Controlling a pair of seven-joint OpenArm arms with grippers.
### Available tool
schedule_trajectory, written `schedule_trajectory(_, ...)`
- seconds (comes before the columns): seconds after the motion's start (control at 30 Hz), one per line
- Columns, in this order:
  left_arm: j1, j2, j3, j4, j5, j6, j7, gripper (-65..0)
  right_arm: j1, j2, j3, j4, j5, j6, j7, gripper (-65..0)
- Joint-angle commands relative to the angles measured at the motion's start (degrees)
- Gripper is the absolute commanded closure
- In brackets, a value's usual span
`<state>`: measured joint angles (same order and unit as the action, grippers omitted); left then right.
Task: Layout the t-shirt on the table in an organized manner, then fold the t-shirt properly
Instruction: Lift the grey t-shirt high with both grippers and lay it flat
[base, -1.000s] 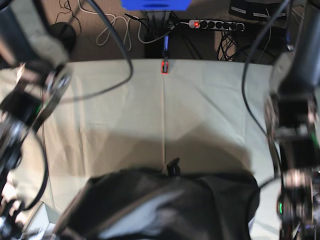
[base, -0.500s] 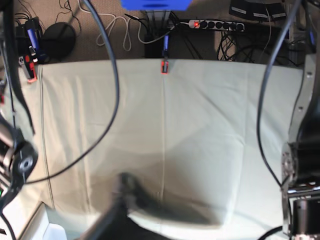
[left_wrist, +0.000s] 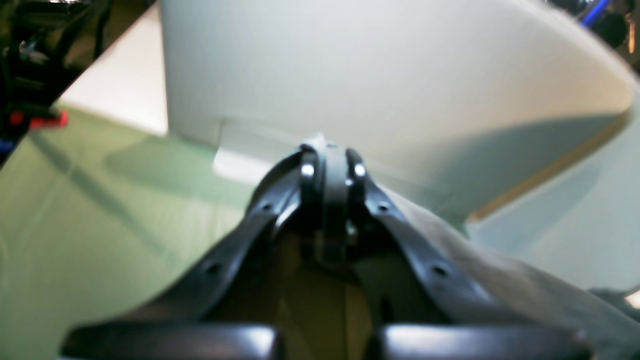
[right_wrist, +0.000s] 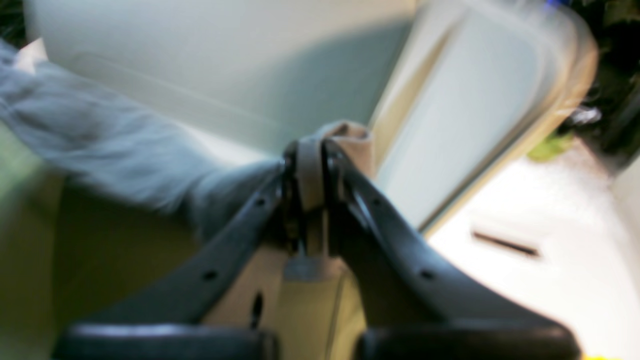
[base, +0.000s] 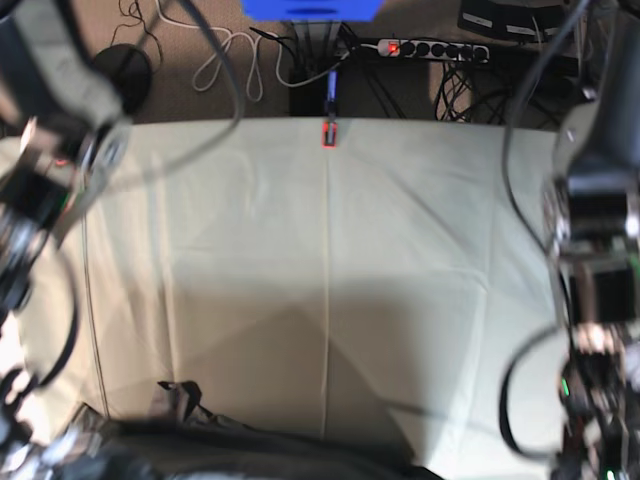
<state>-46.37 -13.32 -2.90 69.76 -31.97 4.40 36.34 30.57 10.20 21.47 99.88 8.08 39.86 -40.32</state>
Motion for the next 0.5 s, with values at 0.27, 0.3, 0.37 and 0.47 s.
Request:
schedule_trajectory(0.27, 26.81, -3.69, -3.83, 18.29, -0.34, -0.23, -1.48, 0.0, -32.28, -8.39, 4.68, 12.96, 6.82, 0.14, 11.08, 0.0)
schedule_trajectory(0.3, 30.50, -3.69, -5.68, 20.22, -0.34, -0.23, -1.74, 0.0, -35.80, -9.27, 4.68, 12.96, 7.35, 0.14, 12.84, 0.0)
schedule_trajectory(0.37, 37.71, -3.25, -10.25, 23.03, -0.34, -0.23, -1.74, 0.0, -42.65, -10.50, 4.33, 12.78, 7.79, 0.14, 16.71, 0.0)
schedule_trajectory(0.47, 45.01, -0.96, -15.26, 24.27, -0.34, -0.32, -1.83, 0.0, -50.30, -12.88, 3.36, 12.52, 7.79, 0.14, 21.81, 0.0)
